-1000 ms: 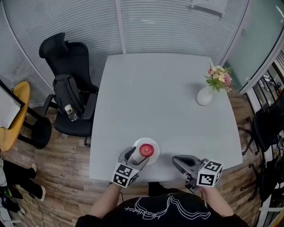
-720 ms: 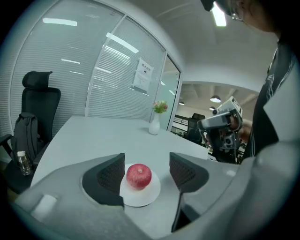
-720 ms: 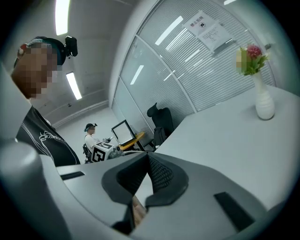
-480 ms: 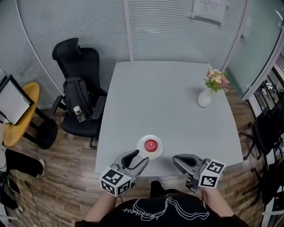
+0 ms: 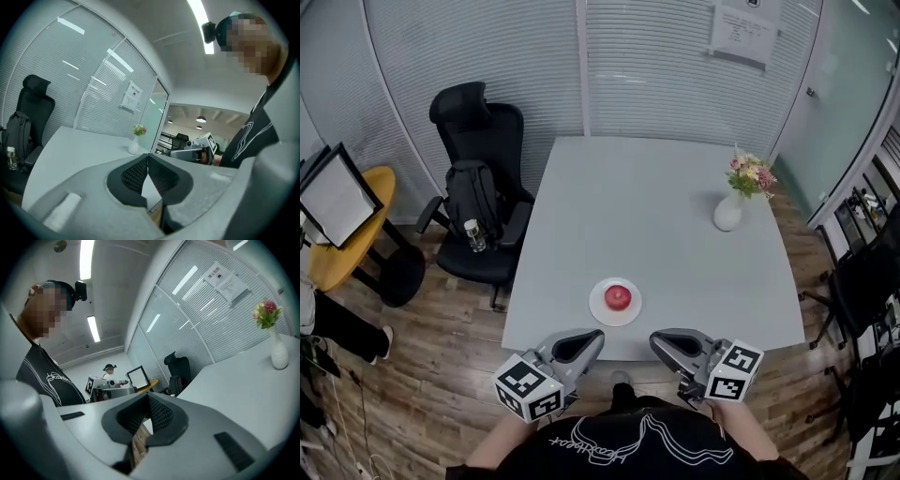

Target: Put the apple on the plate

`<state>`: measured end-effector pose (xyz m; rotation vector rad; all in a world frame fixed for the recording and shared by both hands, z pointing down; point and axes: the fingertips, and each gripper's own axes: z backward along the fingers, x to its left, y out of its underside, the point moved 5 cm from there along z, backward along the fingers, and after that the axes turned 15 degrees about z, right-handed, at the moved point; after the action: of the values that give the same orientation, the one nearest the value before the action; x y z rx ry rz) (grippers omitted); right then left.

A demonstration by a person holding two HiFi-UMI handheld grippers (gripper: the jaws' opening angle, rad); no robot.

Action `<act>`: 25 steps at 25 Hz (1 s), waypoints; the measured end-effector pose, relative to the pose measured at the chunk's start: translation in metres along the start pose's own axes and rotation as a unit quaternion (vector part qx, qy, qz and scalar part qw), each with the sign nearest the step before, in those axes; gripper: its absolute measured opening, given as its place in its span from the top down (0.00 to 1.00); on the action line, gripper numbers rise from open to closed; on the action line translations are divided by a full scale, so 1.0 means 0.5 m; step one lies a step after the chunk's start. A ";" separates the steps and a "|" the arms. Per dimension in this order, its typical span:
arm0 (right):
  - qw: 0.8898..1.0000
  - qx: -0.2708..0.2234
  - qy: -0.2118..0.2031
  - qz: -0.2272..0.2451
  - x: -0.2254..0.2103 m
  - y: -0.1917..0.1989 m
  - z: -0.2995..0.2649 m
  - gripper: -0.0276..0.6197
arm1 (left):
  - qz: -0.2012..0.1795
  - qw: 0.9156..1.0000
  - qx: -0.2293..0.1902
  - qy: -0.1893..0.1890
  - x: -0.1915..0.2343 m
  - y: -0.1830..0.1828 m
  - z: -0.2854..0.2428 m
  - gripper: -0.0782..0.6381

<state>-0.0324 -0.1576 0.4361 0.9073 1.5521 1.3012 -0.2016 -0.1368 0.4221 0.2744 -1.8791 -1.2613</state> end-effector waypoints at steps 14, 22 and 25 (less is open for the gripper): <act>1.000 -0.001 -0.013 0.025 0.055 -0.002 0.013 0.95 | -0.006 1.000 -0.001 0.007 -0.061 0.013 0.029 0.87; 1.000 0.002 -0.006 0.025 0.079 0.010 0.032 0.95 | -0.009 1.000 -0.001 0.015 -0.082 0.033 0.038 0.87; 1.000 0.006 -0.008 0.023 0.091 0.018 0.039 0.95 | -0.009 1.000 0.001 0.015 -0.091 0.044 0.038 0.87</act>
<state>-0.0294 -0.1073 0.4360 0.9635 1.5360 1.3156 -0.1816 -0.0871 0.4144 0.3105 -1.8572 -1.2603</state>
